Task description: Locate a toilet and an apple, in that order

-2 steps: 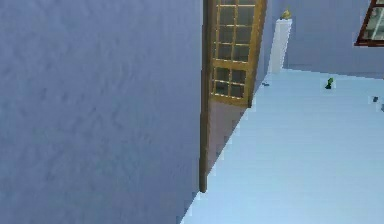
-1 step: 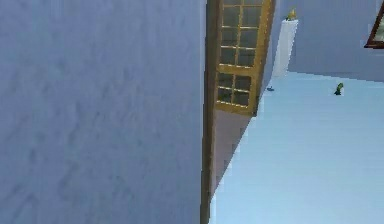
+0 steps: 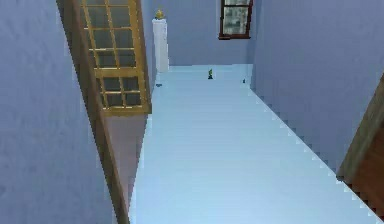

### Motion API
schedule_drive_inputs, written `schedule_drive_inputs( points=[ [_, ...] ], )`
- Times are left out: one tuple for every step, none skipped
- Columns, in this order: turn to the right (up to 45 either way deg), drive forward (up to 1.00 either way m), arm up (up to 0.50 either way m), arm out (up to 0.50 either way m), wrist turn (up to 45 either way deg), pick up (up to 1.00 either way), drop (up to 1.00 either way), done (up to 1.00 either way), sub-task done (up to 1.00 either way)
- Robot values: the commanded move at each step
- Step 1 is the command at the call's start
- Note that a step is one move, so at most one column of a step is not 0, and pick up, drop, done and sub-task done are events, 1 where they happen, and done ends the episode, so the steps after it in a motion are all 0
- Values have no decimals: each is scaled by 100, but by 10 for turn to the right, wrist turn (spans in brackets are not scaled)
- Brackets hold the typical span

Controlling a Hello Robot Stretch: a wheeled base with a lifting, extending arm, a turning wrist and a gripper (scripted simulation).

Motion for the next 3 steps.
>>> schedule_drive_inputs(
  points=[
    [0, 90, 0, 0, 0, 0, 0, 0, 0],
    [-330, 0, 0, 0, 0, 0, 0, 0, 0],
    [0, 70, 0, 0, 0, 0, 0, 0, 0]
  ],
)
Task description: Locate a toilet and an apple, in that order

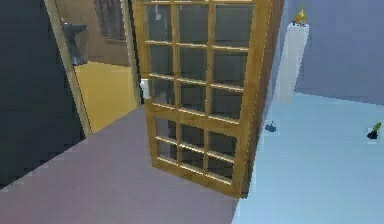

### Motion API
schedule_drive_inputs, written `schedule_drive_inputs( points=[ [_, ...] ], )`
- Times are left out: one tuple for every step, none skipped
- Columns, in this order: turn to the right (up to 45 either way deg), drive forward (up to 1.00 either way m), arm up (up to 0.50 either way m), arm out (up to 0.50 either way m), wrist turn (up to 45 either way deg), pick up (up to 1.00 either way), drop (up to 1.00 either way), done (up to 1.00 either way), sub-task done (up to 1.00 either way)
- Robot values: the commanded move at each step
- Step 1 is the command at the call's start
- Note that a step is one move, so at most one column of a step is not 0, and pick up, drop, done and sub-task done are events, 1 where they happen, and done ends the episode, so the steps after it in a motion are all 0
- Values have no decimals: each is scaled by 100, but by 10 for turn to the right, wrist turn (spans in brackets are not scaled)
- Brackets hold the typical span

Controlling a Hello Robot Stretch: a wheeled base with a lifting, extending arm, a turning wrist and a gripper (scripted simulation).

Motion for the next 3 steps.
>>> schedule_drive_inputs(
  points=[
    [-300, 0, 0, 0, 0, 0, 0, 0, 0],
    [0, 100, 0, 0, 0, 0, 0, 0, 0],
    [-60, 0, 0, 0, 0, 0, 0, 0, 0]
  ],
)
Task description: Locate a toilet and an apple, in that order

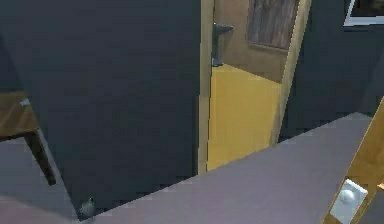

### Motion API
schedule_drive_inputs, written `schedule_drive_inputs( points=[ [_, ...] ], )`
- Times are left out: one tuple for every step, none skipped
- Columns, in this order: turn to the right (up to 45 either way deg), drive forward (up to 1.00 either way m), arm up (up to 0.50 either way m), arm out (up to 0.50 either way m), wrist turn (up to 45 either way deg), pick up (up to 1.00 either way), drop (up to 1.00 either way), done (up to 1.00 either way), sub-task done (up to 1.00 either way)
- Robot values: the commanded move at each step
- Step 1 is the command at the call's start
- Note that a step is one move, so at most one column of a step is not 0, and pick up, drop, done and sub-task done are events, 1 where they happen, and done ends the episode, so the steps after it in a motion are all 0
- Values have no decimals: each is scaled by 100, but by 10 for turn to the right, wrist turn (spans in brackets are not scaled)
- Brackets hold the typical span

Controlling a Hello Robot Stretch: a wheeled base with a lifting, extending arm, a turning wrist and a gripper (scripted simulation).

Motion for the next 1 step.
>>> schedule_drive_inputs(
  points=[
    [0, 50, 0, 0, 0, 0, 0, 0, 0]
  ],
)
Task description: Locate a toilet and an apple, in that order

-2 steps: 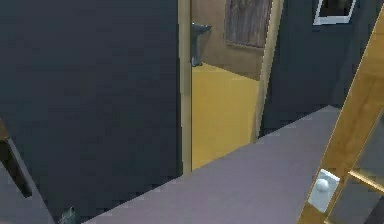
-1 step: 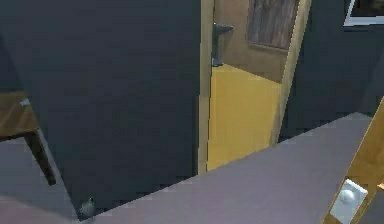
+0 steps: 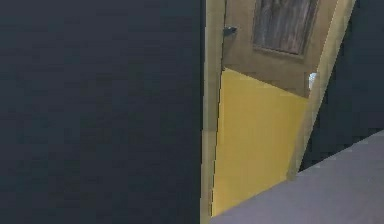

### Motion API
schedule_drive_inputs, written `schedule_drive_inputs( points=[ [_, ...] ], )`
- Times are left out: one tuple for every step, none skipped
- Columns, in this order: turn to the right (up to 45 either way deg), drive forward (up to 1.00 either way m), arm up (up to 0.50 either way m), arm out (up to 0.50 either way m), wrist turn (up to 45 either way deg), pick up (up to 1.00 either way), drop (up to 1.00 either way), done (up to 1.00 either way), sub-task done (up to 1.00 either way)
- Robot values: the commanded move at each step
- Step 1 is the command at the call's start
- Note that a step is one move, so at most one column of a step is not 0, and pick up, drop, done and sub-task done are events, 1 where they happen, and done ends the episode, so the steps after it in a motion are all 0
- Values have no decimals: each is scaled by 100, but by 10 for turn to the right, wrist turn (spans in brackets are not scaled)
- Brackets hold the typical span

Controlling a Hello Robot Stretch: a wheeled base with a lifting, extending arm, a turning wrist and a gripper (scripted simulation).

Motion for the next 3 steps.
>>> schedule_drive_inputs(
  points=[
    [-30, 0, 0, 0, 0, 0, 0, 0, 0],
    [-450, 0, 0, 0, 0, 0, 0, 0, 0],
    [-450, 0, 0, 0, 0, 0, 0, 0, 0]
  ],
)
